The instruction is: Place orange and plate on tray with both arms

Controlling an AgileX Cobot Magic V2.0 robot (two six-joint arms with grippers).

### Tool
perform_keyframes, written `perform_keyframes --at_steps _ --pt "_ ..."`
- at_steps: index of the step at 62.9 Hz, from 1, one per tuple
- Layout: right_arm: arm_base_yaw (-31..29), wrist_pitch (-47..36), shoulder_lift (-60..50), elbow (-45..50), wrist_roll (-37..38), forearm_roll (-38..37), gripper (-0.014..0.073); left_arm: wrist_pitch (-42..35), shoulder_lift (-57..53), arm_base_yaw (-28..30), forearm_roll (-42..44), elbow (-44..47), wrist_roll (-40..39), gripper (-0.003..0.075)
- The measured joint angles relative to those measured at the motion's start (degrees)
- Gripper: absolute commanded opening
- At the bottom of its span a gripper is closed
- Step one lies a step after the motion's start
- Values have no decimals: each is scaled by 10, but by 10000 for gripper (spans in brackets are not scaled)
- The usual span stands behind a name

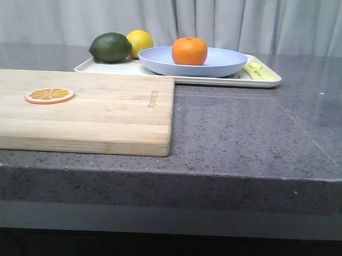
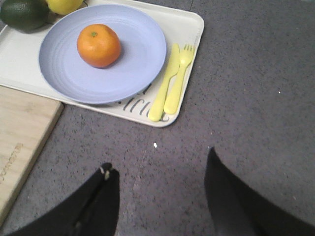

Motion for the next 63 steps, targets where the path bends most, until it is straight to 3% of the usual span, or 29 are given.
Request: perform_keyframes --at_steps 29,47,55,63 --pt "0 -17 -353 320 3 -13 416 0 0 0 0 0 0 673" --pt "0 -28 -523 428 3 -13 409 0 0 0 0 0 0 666" --pt "0 -50 -566 454 4 -14 309 0 0 0 0 0 0 564" --pt "0 -64 -579 465 4 -15 131 0 0 0 0 0 0 344"
